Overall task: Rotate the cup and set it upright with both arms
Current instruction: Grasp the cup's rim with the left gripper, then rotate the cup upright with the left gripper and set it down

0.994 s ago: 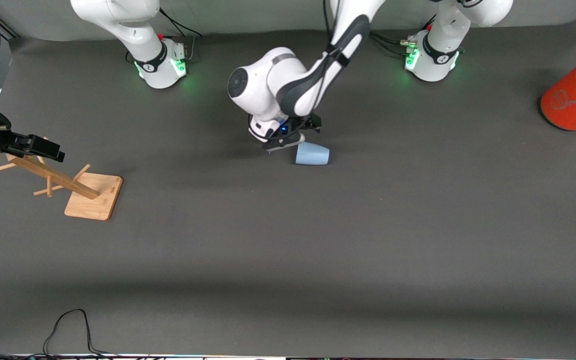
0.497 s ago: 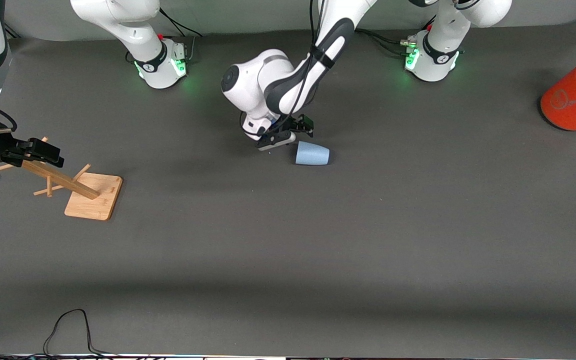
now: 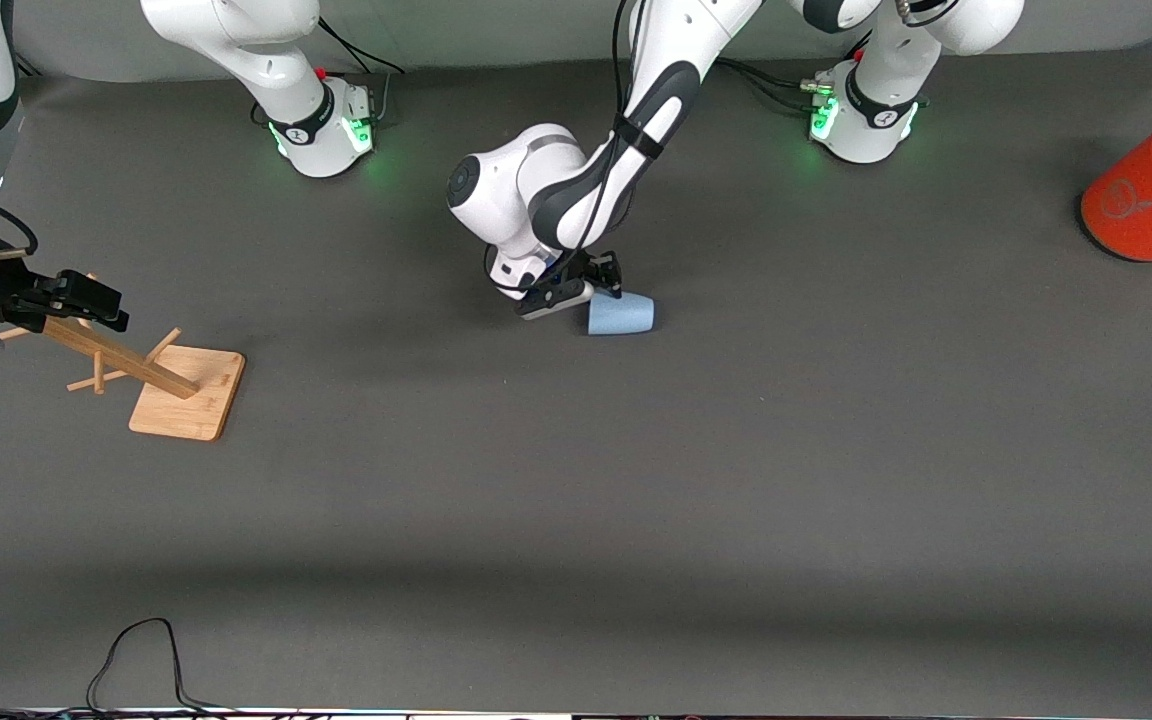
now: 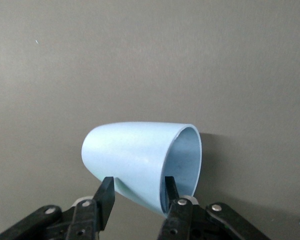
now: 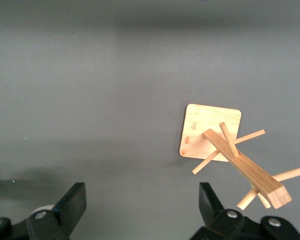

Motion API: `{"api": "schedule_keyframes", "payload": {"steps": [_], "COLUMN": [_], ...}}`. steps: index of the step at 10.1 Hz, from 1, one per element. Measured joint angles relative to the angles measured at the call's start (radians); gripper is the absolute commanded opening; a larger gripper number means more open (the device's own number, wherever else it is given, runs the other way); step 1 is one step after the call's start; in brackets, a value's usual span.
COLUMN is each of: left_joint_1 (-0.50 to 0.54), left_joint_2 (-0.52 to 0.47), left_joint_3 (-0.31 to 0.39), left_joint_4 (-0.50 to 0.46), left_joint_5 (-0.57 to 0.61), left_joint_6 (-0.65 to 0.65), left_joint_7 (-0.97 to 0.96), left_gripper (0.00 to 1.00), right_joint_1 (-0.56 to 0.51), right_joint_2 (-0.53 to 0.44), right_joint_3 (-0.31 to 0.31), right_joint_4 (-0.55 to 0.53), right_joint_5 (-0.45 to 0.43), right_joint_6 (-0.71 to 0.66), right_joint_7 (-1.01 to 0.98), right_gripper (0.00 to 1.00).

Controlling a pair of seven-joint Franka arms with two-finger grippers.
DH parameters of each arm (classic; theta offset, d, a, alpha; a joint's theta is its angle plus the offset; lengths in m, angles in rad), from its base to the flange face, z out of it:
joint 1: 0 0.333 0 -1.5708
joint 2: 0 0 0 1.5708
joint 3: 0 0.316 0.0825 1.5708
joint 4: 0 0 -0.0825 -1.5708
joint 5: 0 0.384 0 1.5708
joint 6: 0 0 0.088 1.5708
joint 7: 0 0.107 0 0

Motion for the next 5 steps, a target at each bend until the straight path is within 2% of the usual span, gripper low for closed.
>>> {"api": "schedule_keyframes", "payload": {"steps": [1, 3, 5], "left_joint_1": [0.004, 0.004, 0.004], "left_joint_2": [0.001, 0.010, 0.004], "left_joint_3": [0.004, 0.006, 0.010], "left_joint_4": [0.002, 0.005, 0.022], "left_joint_5": [0.002, 0.016, 0.034], "left_joint_6": [-0.002, -0.031, -0.071], "left_joint_7": [0.000, 0.000, -0.001], "left_gripper": [0.36, 0.00, 0.00], "right_joint_1": [0.001, 0.003, 0.005], "right_joint_2": [-0.008, -0.014, -0.014], "right_joint_3": [0.000, 0.001, 0.003], "right_joint_4": [-0.006, -0.013, -0.016], "right_joint_5": [0.000, 0.000, 0.000], "right_joint_6": [0.003, 0.006, 0.006], "right_joint_7": [-0.001, -0.002, -0.002], "right_gripper": [1.00, 1.00, 1.00]}}
